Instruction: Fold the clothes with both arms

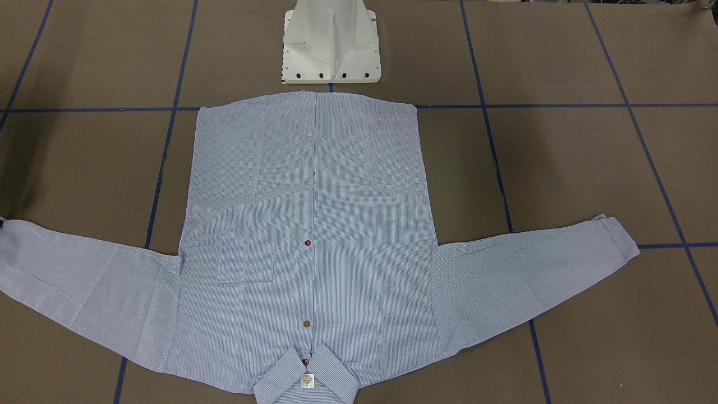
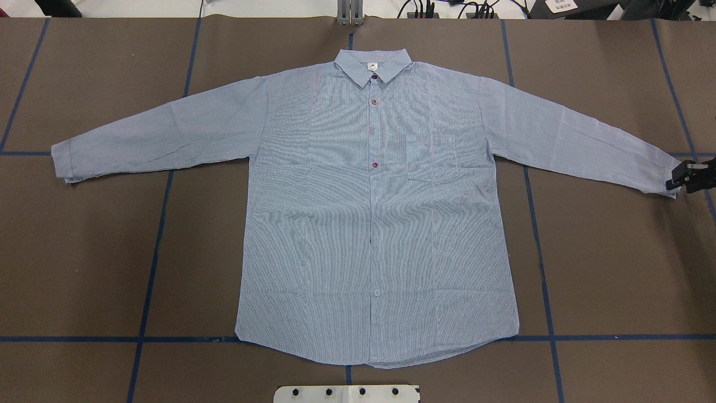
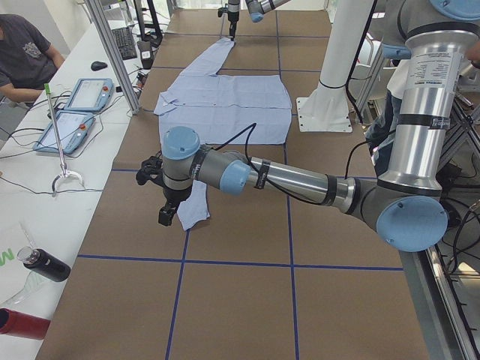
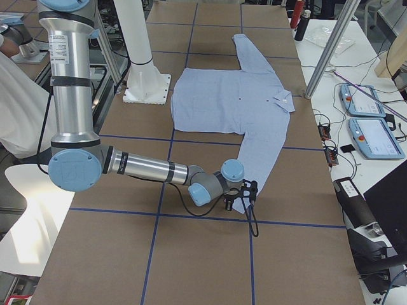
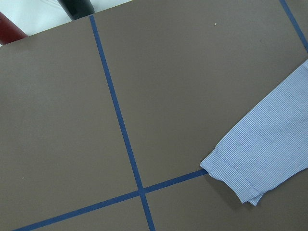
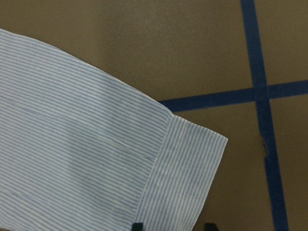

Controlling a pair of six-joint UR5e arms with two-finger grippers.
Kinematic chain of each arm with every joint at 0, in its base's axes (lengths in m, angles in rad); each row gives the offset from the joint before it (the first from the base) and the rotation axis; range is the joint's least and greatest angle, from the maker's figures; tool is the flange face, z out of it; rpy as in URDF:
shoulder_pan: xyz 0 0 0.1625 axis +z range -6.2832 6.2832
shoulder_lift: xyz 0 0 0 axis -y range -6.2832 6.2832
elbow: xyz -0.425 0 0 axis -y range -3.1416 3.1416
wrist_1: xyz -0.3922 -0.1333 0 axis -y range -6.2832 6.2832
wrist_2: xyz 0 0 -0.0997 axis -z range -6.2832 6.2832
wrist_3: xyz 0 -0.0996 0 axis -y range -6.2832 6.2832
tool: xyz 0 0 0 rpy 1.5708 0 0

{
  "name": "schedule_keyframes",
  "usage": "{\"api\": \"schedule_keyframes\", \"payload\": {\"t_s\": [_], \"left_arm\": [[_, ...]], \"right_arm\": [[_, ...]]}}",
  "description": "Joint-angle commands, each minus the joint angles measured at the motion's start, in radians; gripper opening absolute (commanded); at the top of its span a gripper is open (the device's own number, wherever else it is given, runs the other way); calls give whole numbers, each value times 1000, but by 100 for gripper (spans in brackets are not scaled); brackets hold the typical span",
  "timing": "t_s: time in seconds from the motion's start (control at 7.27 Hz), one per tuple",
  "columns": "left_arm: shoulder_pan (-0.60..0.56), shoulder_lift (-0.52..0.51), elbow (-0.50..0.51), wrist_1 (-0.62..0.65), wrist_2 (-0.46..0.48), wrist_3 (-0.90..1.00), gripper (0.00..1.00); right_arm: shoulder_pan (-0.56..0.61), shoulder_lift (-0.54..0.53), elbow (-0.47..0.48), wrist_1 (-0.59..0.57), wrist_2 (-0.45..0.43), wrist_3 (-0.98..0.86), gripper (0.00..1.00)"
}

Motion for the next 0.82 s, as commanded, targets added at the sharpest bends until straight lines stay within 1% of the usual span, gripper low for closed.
{"api": "schedule_keyframes", "payload": {"t_s": [0.0,0.14,0.41,0.69], "left_arm": [[0,0,-2,0,0,0,100],[0,0,-2,-1,0,2,100],[0,0,-2,0,0,2,100],[0,0,0,0,0,0,100]], "right_arm": [[-2,2,-12,0,0,-1,52],[-2,4,-10,0,0,0,52],[-2,9,-10,-1,2,0,47],[-5,9,-12,-1,2,0,45]]}}
